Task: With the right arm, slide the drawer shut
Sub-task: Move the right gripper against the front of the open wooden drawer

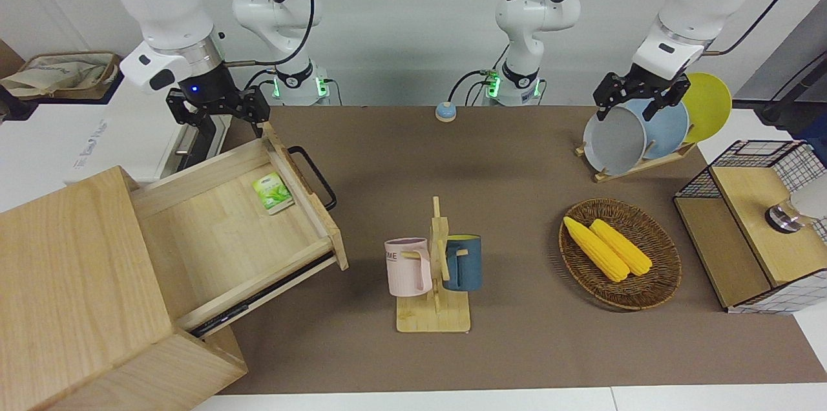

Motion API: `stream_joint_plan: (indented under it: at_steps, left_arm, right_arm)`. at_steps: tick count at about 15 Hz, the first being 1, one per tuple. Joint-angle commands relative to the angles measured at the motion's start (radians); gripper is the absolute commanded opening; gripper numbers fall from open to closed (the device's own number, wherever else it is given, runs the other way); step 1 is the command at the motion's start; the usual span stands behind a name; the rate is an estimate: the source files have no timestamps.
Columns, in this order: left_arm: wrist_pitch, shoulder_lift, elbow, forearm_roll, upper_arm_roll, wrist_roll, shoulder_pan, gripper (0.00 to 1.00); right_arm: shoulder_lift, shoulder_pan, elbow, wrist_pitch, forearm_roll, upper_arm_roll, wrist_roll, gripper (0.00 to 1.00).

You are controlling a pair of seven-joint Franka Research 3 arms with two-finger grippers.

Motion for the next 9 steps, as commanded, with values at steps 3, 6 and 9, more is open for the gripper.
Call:
stream_joint_plan:
  at_steps: [3, 6, 9]
  left_arm:
    - [-0.020, 0.011, 0.026, 0.017, -0.006, 0.010, 0.004, 0.99]
    - [-0.020, 0.011, 0.026, 0.017, -0.006, 0.010, 0.004, 0.99]
    - [-0.020, 0.011, 0.026, 0.017, -0.006, 0.010, 0.004, 0.99]
  right_arm:
    - [-0.007, -0.008, -0.013, 0.002, -0.017, 0.012, -0.024, 0.000]
    - [-0.007, -0.008, -0.013, 0.002, -0.017, 0.012, -0.024, 0.000]
    - [-0.010, -0.008, -0.013, 0.002, -0.017, 0.014, -0.030, 0.000]
